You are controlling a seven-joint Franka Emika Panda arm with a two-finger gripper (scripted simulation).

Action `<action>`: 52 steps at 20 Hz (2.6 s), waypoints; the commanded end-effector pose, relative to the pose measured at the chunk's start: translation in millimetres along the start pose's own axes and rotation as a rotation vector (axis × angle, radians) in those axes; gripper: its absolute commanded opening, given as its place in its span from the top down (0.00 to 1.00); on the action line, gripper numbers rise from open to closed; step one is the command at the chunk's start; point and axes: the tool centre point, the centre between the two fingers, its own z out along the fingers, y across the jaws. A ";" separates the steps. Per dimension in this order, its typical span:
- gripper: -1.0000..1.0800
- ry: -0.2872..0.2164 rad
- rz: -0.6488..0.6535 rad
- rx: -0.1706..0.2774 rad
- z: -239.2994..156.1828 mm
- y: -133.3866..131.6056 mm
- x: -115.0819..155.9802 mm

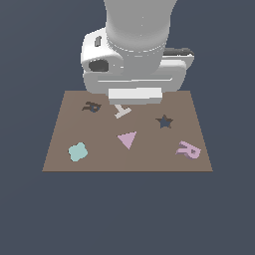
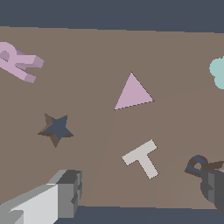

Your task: Insert a designated object into the corresponding slot on a board.

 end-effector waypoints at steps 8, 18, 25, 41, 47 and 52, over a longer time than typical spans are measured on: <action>0.04 0.003 -0.042 -0.001 3.6 -3.4 7.7; 0.04 0.019 -0.256 -0.009 21.7 -25.8 45.1; 0.04 0.038 -0.525 -0.019 43.4 -64.7 84.2; 0.04 0.071 -0.985 -0.039 79.1 -151.5 122.2; 0.04 0.075 -1.034 -0.041 82.8 -161.7 123.4; 0.04 0.074 -1.031 -0.040 86.4 -161.5 123.3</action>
